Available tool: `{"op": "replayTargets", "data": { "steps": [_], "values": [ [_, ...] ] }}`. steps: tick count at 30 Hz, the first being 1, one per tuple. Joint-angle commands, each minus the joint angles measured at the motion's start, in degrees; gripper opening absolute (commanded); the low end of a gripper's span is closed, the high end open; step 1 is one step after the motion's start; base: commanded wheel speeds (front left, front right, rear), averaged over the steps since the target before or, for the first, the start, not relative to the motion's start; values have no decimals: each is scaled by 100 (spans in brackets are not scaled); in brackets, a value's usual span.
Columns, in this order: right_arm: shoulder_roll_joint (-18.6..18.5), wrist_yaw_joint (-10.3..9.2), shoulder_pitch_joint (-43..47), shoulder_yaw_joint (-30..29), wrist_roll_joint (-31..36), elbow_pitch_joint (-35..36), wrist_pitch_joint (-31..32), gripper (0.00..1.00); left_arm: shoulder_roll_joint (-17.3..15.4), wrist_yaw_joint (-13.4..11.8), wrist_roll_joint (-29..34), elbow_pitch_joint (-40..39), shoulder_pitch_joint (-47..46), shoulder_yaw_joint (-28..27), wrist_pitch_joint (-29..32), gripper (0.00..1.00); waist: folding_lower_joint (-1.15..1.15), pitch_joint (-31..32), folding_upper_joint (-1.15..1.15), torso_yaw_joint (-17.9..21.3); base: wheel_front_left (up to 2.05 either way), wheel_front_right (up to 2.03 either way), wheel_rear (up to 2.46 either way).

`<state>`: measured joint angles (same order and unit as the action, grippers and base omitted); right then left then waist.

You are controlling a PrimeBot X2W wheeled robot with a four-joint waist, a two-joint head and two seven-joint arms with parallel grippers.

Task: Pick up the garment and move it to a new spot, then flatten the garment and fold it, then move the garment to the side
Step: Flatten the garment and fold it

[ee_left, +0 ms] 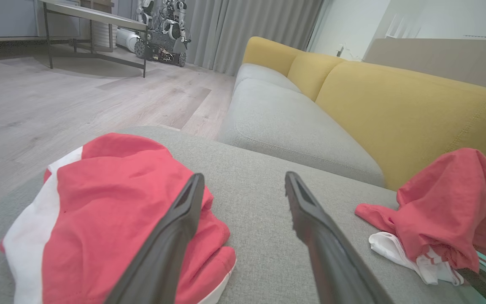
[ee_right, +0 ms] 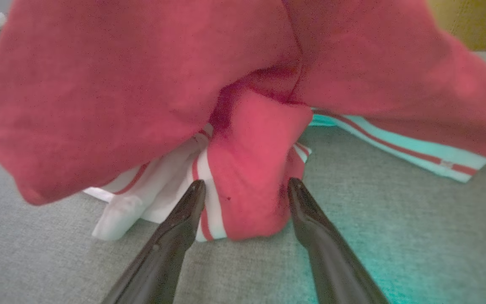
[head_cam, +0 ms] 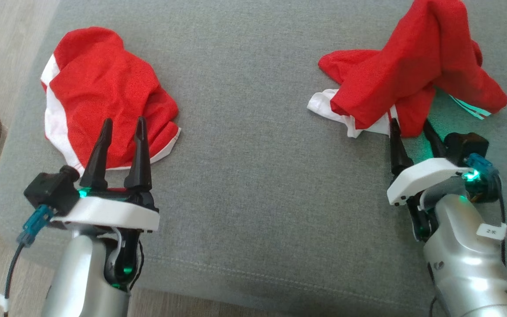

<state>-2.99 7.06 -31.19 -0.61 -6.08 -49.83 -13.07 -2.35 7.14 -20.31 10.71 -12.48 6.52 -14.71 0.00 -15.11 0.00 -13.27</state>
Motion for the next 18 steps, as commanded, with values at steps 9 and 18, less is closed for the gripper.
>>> {"op": "replayTargets", "data": {
  "steps": [9,18],
  "values": [
    [12,43,-308,-448,318,-322,-144,0,-55,35,61,-101,-195,-328,-29,100,0,236,0,140,0,0,0],
    [-152,43,-427,-1756,568,333,-185,0,-54,35,104,-92,19,-312,-29,100,0,710,0,517,0,0,0]
  ]
}}
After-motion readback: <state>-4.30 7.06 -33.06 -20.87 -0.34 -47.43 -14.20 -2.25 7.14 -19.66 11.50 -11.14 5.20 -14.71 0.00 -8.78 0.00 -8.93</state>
